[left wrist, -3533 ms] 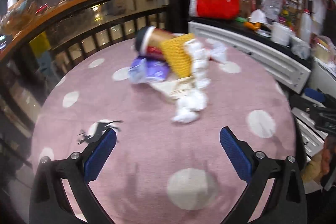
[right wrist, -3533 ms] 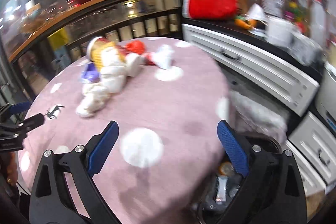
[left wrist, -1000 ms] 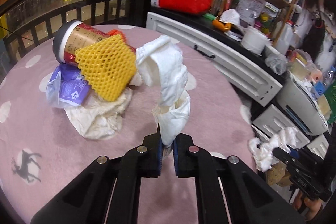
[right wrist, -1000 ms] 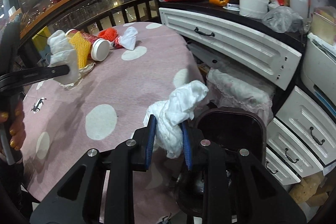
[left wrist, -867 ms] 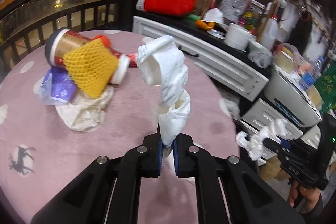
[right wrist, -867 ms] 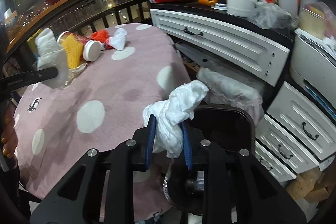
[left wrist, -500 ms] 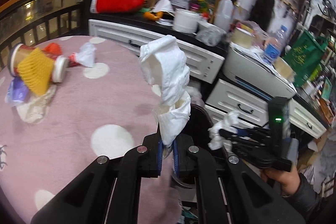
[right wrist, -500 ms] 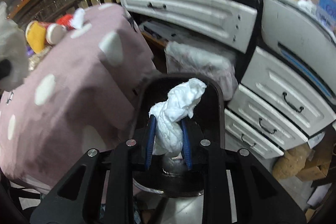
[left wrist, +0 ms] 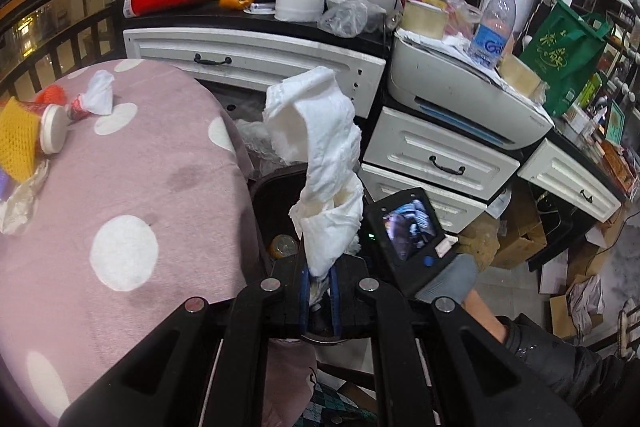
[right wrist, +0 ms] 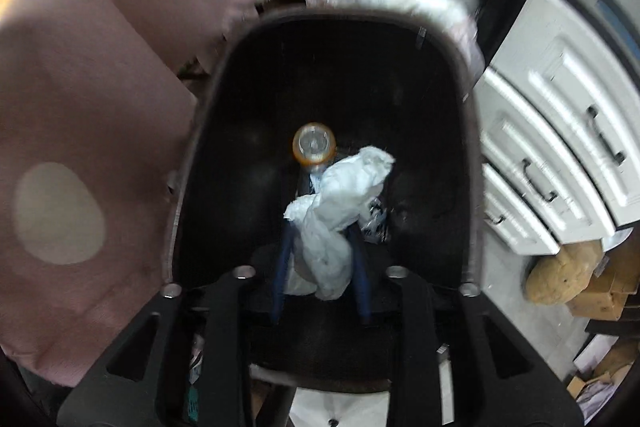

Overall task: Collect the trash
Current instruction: 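Release both tissues into the black bin, opening both tools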

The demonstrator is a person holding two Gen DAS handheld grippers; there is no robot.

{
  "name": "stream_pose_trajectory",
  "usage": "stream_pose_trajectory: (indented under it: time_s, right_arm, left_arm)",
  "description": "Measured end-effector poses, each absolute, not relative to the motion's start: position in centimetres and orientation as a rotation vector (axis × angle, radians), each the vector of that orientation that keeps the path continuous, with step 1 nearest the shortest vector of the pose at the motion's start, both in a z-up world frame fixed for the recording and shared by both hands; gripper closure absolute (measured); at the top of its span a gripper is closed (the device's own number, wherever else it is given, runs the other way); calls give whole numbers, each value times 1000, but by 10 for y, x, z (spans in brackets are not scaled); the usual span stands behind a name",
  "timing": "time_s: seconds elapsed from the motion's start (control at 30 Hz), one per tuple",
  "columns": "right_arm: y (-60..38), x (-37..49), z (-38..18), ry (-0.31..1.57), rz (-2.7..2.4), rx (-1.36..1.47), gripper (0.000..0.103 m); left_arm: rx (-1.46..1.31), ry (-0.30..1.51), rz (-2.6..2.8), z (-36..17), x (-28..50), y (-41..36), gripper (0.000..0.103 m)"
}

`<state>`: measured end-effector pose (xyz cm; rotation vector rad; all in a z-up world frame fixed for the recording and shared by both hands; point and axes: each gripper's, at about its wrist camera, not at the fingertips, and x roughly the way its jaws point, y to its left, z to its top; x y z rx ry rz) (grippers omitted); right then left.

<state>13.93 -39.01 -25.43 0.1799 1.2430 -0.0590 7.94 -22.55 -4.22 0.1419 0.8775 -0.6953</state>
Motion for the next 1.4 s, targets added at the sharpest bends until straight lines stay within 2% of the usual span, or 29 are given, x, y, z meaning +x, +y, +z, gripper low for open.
stream_pose_trajectory:
  time_s: [0.07,0.23,0.3,0.33,0.67,1.17,1.2,1.23,1.27,1.33,1.4]
  right_arm:
    - [-394,137,-256,1224,-71,211,32]
    - [-401,119,-225,1131,-112,179,31]
    - [-413,109,-209,1071,-157,170,21]
    - [-421,103,-201,1042,-186,177,20]
    - [-503,36,-156,882,-421,378,17]
    - [-510,21,-148,865,-446,408,17]
    - [-508,22,-147,865,-443,405,17]
    - [-507,22,-146,866,-439,403,17]
    - [-506,23,-146,866,-436,402,17]
    - [-504,24,-144,865,-428,400,17]
    - [-502,24,-142,859,-424,398,16]
  left_arm:
    - [159,887,-699,-48,78,-231,95]
    - [214,905,-710,-62,74,-248,95]
    - [229,916,-721,-66,74,-255,95]
    - [236,921,-725,-69,74,-259,95]
    - [387,1011,-735,-119,81,-315,95]
    - [597,1114,-678,-198,94,-360,93]
    - [610,1123,-673,-202,95,-363,88]
    - [621,1125,-666,-205,97,-364,75]
    - [629,1124,-659,-207,98,-364,57]
    - [615,1114,-660,-207,98,-362,37]
    - [598,1105,-666,-205,97,-360,27]
